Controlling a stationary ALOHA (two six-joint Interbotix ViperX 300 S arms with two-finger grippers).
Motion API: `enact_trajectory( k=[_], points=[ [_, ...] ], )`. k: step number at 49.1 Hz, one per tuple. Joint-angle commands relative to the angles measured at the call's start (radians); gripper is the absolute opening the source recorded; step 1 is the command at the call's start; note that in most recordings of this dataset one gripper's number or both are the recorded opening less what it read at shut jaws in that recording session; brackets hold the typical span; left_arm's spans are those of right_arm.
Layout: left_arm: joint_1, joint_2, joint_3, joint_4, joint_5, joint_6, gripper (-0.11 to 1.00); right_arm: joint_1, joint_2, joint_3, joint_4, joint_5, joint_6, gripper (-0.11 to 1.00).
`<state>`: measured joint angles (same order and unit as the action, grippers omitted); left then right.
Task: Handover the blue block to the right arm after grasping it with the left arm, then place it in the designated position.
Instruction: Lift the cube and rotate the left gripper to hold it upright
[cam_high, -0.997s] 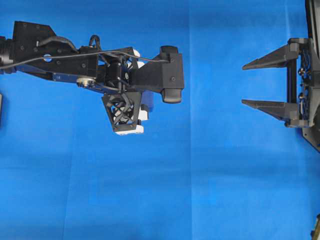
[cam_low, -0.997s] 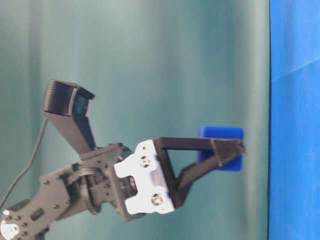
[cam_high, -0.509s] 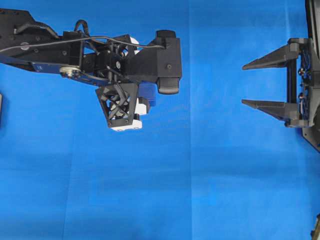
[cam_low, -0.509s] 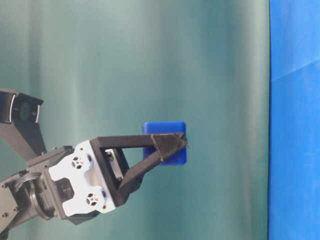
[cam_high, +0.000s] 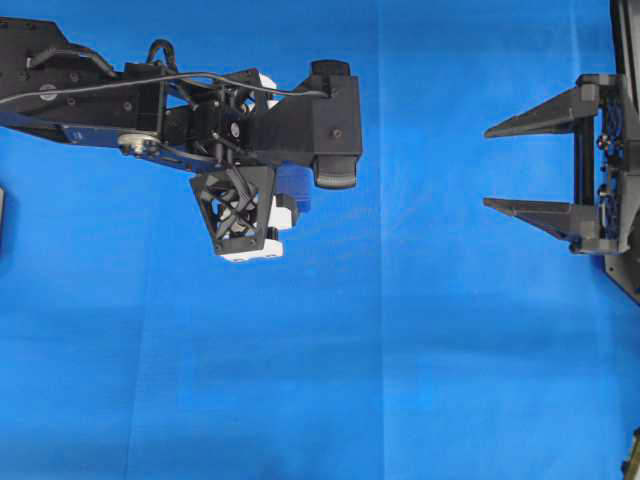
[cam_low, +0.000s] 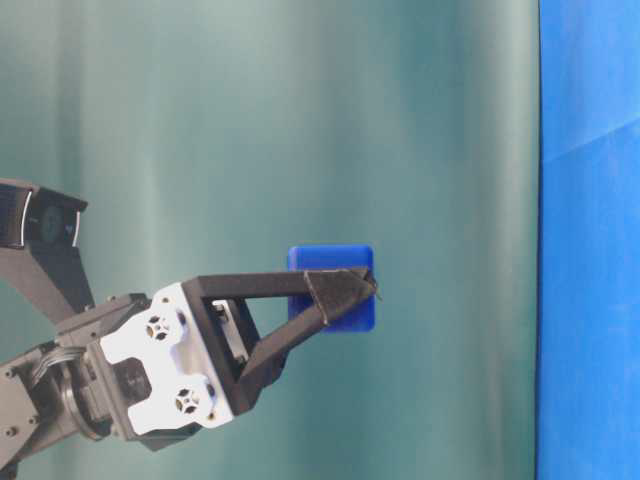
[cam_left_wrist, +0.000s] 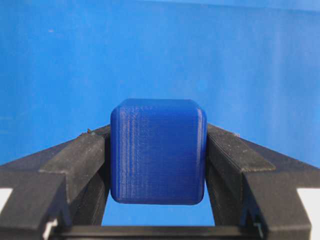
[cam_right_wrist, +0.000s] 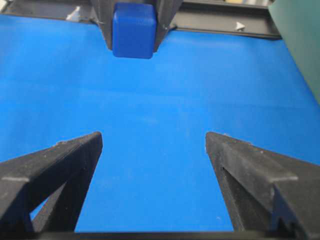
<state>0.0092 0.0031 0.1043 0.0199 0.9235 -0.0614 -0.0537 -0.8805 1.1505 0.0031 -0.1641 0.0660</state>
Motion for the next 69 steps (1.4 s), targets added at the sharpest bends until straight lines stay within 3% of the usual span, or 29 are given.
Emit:
enact_trajectory(
  k=[1,29,50,59,69],
  points=[
    [-0.002,-0.035,-0.011,0.003,-0.006,0.000,0.46,-0.002,0.005,-0.025,0.003,-0.003,0.002,0.97],
    [0.000,-0.035,-0.009,0.002,-0.009,0.000,0.46,-0.002,0.005,-0.025,0.003,-0.003,0.002,0.97],
    [0.002,-0.067,0.043,0.003,-0.080,0.000,0.46,0.000,0.003,-0.025,0.003,-0.003,0.002,0.97],
    [0.002,-0.117,0.120,0.003,-0.204,0.000,0.46,0.000,0.005,-0.026,0.003,-0.003,0.002,0.97],
    [0.003,-0.201,0.255,0.003,-0.430,0.002,0.46,0.000,0.005,-0.026,0.003,-0.008,0.002,0.97]
  ],
)
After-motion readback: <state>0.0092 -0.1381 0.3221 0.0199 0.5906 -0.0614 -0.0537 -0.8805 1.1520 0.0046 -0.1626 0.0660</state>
